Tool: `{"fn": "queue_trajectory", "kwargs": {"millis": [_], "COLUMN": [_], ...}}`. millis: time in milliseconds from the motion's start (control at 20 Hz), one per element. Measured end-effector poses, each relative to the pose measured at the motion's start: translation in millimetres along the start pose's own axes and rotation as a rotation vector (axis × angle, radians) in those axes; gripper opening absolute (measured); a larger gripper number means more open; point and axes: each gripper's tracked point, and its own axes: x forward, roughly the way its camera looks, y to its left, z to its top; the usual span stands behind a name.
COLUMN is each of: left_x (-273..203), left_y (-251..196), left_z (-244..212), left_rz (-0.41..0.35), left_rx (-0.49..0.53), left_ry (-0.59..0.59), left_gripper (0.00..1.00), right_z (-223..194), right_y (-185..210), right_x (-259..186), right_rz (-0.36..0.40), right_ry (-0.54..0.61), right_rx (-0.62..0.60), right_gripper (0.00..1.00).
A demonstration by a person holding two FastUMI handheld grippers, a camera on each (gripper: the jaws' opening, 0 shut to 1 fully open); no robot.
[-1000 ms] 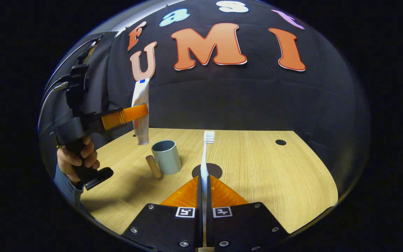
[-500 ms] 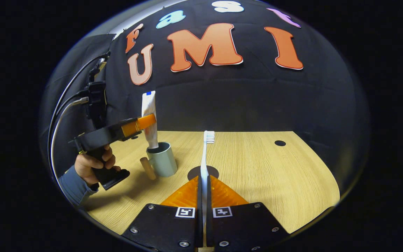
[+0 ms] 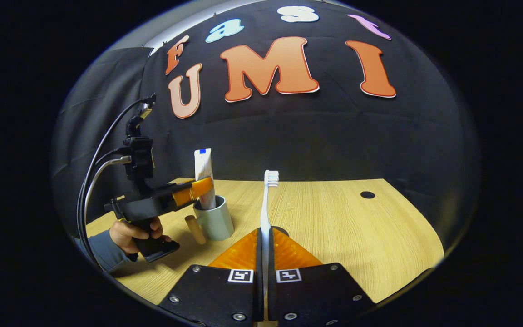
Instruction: Put the toothbrush and toothpaste on the desktop into the cup, then pick up the cup and place it on the coaster on the desktop.
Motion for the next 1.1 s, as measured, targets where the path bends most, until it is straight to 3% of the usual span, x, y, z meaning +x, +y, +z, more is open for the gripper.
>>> {"fn": "queue_trajectory", "kwargs": {"millis": [100, 250, 400, 500, 550, 650, 800, 1050, 1100], "left_x": [-1.6, -4.0, -6.7, -12.7, -17.1, -28.6, -44.1, -60.8, -65.3], "left_y": [1.2, 2.4, 5.6, 12.9, 14.6, 17.2, 23.7, 35.4, 38.4], "left_z": [-5.9, -9.1, -19.1, -19.2, -14.7, -6.5, 7.2, -6.2, -6.9], "left_rz": [0.003, -0.006, -0.001, 0.016, 0.018, 0.022, 0.033, 0.042, 0.044], "left_rx": [0.014, -0.001, -0.010, -0.013, -0.013, 0.012, 0.036, 0.039, 0.037], "left_ry": [0.009, 0.017, 0.050, 0.052, 0.042, 0.023, -0.013, 0.020, 0.026], "left_gripper": [0.30, 0.31, 0.42, 0.41, 0.54, 0.52, 0.73, 0.81, 0.87], "right_z": [6.1, 10.9, 18.9, 24.7, 31.5, 50.1, 69.8, 77.7, 81.2], "right_y": [4.3, 13.0, 24.7, 33.2, 33.8, 43.6, 61.5, 90.8, 95.0], "right_x": [3.7, 9.2, 14.6, 21.2, 24.5, 31.6, 45.3, 64.7, 68.3], "right_rz": [0.004, 0.015, 0.037, 0.054, 0.052, 0.070, 0.098, 0.132, 0.135], "right_ry": [-0.021, -0.043, -0.069, -0.079, -0.103, -0.152, -0.199, -0.235, -0.246], "right_rx": [0.010, -0.004, -0.022, -0.036, -0.051, -0.063, -0.082, -0.077, -0.085], "right_gripper": [0.04, 0.04, 0.04, 0.04, 0.04, 0.04, 0.04, 0.05, 0.04]}}
